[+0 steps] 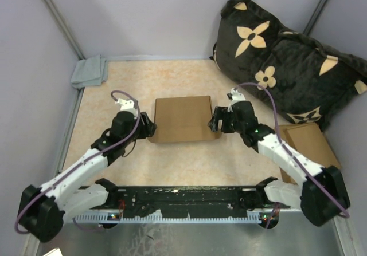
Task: Fold the paper box
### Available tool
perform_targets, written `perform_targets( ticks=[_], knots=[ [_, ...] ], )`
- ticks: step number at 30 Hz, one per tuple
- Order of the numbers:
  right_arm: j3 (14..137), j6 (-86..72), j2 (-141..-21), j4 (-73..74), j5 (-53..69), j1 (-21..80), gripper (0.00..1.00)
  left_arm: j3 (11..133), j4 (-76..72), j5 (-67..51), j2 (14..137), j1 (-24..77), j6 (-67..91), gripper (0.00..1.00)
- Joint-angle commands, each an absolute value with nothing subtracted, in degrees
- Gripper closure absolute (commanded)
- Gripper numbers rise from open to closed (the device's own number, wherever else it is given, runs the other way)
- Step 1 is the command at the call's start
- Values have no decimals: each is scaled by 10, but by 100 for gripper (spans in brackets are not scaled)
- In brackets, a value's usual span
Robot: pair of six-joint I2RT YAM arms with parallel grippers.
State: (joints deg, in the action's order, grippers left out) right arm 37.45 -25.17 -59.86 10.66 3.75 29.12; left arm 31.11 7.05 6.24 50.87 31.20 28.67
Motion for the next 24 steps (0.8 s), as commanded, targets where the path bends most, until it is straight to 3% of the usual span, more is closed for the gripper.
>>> perform_targets(
  ticks=[1,9,16,24],
  knots=[
    [419,-250,-681,18,53,250,23,364,24,151,609,312,266,42],
    [450,-241,-818,-45,105,247,33,383,-44,133,745,307,255,42],
    [457,-250,-882,-87,131,247,53,379,-69,128,783,305,249,44],
    [511,-251,-905,-62,87,247,53,415,-67,144,798,297,228,45]
  ],
)
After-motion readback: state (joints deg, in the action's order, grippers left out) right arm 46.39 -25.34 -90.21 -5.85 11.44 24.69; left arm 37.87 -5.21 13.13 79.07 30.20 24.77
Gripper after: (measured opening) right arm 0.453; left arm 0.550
